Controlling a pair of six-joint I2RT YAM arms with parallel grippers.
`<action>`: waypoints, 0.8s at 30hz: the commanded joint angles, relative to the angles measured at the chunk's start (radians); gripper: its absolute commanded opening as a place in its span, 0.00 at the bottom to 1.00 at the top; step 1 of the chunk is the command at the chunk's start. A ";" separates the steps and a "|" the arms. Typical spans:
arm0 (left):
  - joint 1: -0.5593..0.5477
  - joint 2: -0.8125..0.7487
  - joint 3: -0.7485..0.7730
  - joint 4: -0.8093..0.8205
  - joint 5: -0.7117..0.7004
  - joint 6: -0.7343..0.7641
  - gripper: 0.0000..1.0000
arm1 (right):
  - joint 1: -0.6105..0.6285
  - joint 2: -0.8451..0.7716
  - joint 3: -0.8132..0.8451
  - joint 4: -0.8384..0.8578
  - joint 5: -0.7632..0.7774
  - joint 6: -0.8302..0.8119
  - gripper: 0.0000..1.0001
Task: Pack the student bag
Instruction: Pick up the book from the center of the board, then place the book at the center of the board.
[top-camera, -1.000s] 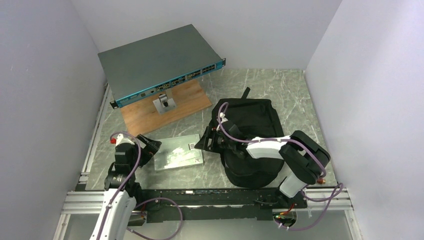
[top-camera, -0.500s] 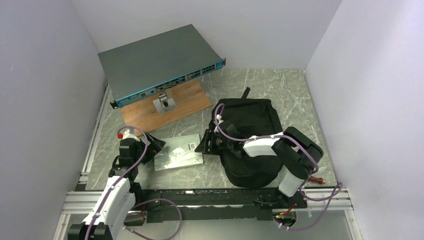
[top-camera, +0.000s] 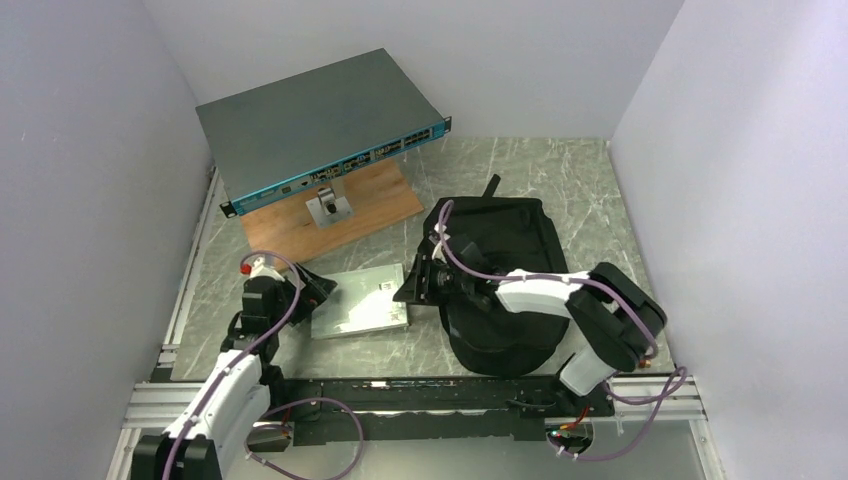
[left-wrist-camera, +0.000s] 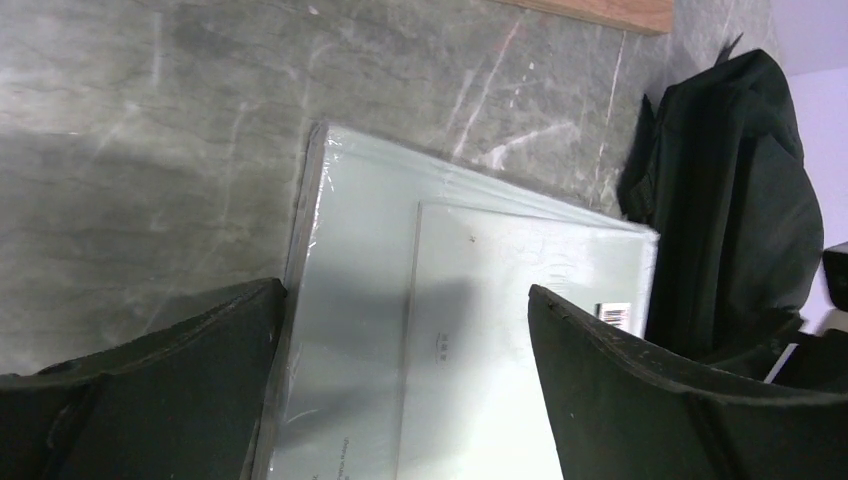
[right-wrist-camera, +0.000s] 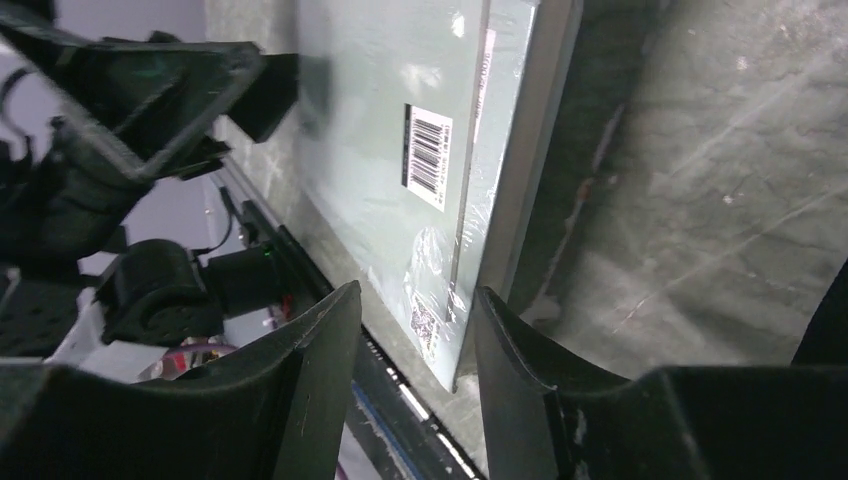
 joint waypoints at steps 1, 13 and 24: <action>-0.091 0.041 0.022 0.033 0.106 -0.086 0.95 | 0.007 -0.155 0.085 0.060 -0.042 -0.006 0.47; -0.442 0.297 0.213 0.206 -0.038 -0.225 0.96 | -0.087 -0.463 0.041 -0.350 0.159 -0.139 0.48; -0.583 0.690 0.402 0.309 -0.031 -0.245 0.97 | -0.209 -0.661 0.052 -0.849 0.400 -0.357 0.62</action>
